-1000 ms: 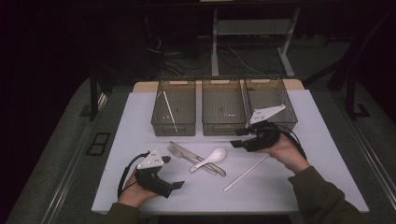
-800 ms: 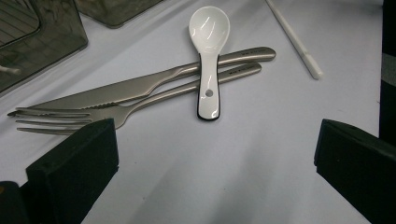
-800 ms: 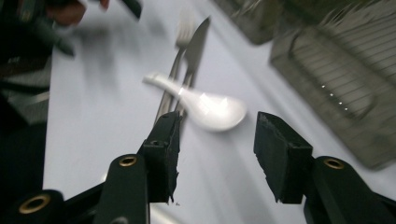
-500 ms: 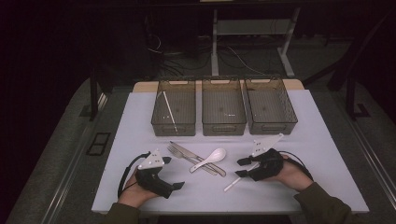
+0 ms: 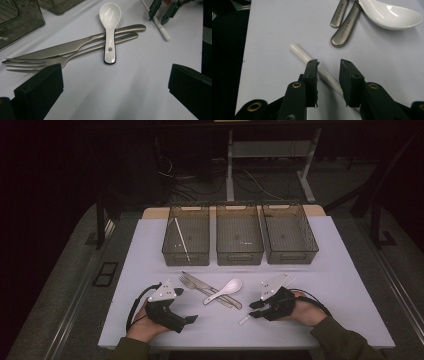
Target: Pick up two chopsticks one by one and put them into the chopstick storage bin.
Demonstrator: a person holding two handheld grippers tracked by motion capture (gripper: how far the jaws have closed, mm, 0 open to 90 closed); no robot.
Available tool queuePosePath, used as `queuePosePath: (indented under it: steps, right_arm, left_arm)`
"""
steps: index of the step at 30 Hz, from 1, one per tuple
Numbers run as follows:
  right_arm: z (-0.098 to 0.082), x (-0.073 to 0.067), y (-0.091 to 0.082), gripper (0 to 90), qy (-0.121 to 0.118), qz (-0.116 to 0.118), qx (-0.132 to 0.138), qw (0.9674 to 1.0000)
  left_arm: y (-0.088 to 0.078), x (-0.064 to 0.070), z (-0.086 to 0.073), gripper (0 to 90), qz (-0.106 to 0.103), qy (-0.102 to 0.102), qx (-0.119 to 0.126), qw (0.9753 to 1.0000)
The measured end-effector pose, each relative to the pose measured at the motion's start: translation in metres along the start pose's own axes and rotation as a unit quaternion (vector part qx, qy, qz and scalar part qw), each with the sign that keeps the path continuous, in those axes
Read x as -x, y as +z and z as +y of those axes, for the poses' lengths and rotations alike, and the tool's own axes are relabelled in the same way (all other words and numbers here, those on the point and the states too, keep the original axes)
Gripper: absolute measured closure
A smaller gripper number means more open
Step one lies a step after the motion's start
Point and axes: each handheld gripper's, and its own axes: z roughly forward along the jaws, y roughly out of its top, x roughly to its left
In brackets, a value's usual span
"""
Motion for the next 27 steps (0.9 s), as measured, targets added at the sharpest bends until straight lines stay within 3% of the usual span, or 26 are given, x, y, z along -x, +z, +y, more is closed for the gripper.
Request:
queuePosePath:
  steps: [14, 27]
  right_arm:
    - [0.000, -0.010, -0.003, 76.1, -0.049, 0.011, -0.018, 0.9986]
    - [0.000, -0.017, -0.004, 83.5, -0.071, 0.030, -0.024, 0.9967]
  left_arm:
    - [0.000, 0.000, 0.000, 0.0, 0.000, 0.001, 0.000, 1.0000]
    - [0.000, 0.001, 0.000, 0.0, -0.001, 0.001, 0.001, 1.0000]
